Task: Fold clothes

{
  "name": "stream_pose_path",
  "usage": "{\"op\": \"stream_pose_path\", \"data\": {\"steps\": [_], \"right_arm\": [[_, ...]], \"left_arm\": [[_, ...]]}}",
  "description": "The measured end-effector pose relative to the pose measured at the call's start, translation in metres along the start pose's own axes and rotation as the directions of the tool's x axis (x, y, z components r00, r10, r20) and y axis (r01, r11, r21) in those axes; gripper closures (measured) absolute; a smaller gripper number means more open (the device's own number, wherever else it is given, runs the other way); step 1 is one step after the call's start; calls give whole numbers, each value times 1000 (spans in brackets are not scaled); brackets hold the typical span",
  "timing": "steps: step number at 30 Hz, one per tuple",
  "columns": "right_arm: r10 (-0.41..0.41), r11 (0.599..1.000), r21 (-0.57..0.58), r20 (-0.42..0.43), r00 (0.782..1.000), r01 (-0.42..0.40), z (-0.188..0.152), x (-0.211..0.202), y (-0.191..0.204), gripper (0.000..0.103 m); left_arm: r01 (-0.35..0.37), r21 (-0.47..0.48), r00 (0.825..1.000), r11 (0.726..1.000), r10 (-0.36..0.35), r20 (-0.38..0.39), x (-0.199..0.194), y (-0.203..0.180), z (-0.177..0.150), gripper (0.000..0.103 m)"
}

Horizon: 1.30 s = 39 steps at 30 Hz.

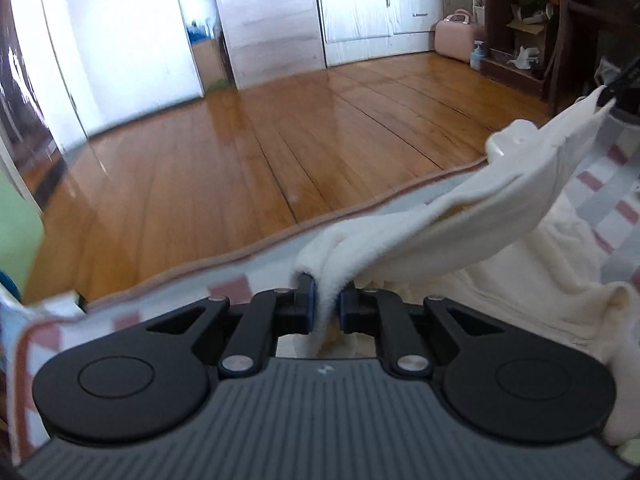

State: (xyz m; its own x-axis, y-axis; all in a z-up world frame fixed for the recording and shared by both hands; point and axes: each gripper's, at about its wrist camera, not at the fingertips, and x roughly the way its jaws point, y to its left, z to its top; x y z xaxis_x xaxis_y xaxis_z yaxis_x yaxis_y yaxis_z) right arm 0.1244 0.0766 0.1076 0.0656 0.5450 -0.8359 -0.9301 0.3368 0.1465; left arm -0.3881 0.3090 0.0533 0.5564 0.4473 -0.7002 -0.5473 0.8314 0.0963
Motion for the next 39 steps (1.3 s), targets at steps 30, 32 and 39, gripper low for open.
{"op": "stream_pose_path", "data": {"steps": [30, 32, 39], "right_arm": [[29, 998, -59, 322, 946, -11, 25, 190, 74, 33], [75, 988, -146, 237, 969, -41, 18, 197, 94, 33], [334, 897, -326, 54, 941, -300, 7, 205, 180, 33]], "left_arm": [[-362, -92, 926, 928, 346, -155, 146, 94, -6, 32], [-393, -223, 914, 892, 353, -199, 126, 108, -37, 32], [-399, -615, 913, 680, 231, -336, 82, 167, -114, 32]]}}
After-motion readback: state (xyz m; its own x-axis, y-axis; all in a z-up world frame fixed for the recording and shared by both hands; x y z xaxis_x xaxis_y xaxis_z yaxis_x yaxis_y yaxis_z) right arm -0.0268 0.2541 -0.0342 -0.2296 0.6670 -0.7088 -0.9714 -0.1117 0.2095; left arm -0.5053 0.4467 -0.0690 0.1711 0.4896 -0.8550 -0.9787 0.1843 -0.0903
